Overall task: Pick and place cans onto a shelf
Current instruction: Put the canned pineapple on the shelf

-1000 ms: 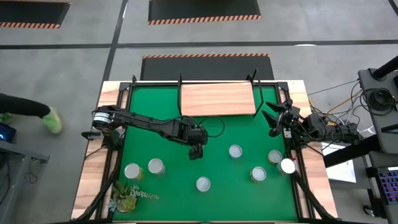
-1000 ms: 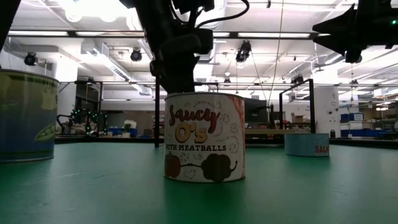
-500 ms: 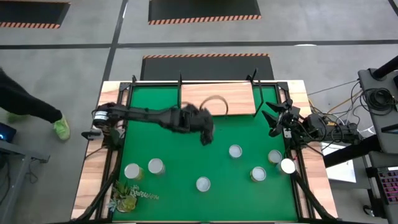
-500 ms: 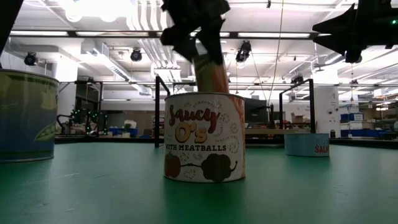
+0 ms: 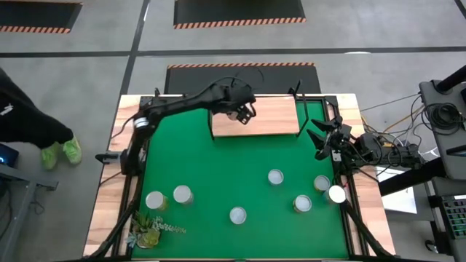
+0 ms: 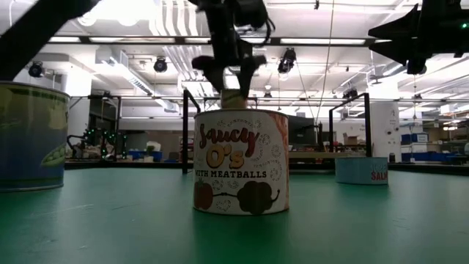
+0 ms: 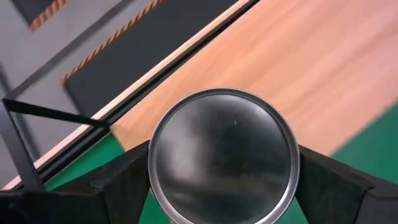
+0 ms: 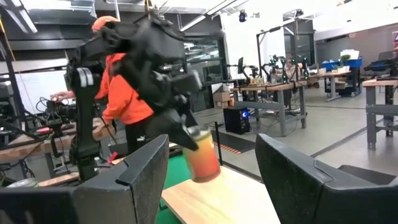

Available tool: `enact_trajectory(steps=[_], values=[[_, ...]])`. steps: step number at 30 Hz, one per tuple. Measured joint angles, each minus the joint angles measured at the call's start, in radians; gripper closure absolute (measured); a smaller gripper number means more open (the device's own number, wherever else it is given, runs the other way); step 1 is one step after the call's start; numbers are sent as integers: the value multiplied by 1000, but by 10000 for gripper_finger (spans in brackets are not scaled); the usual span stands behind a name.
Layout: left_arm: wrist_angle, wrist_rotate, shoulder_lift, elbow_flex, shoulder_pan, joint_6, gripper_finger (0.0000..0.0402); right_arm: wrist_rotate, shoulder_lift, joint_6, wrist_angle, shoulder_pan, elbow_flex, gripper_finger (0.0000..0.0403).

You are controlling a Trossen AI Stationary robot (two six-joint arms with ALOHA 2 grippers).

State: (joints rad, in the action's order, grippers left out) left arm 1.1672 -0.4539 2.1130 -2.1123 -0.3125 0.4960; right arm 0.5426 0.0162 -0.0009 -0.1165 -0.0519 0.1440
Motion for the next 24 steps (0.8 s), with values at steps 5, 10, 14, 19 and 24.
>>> enact_trajectory(steps=[5,10,14,19,24], values=[[107,-32,123,-145,-27,-22,85,0,0,-1,0,0,0,175],[154,-57,204,-245,-31,-66,77,0,0,-2,0,0,0,175],[138,-57,204,-211,-41,-76,74,0,0,-2,0,0,0,175],[128,-62,200,-206,-49,-88,73,-1,0,-2,1,0,0,175],[127,-61,199,-202,-47,-95,71,-1,0,-2,0,0,0,175]])
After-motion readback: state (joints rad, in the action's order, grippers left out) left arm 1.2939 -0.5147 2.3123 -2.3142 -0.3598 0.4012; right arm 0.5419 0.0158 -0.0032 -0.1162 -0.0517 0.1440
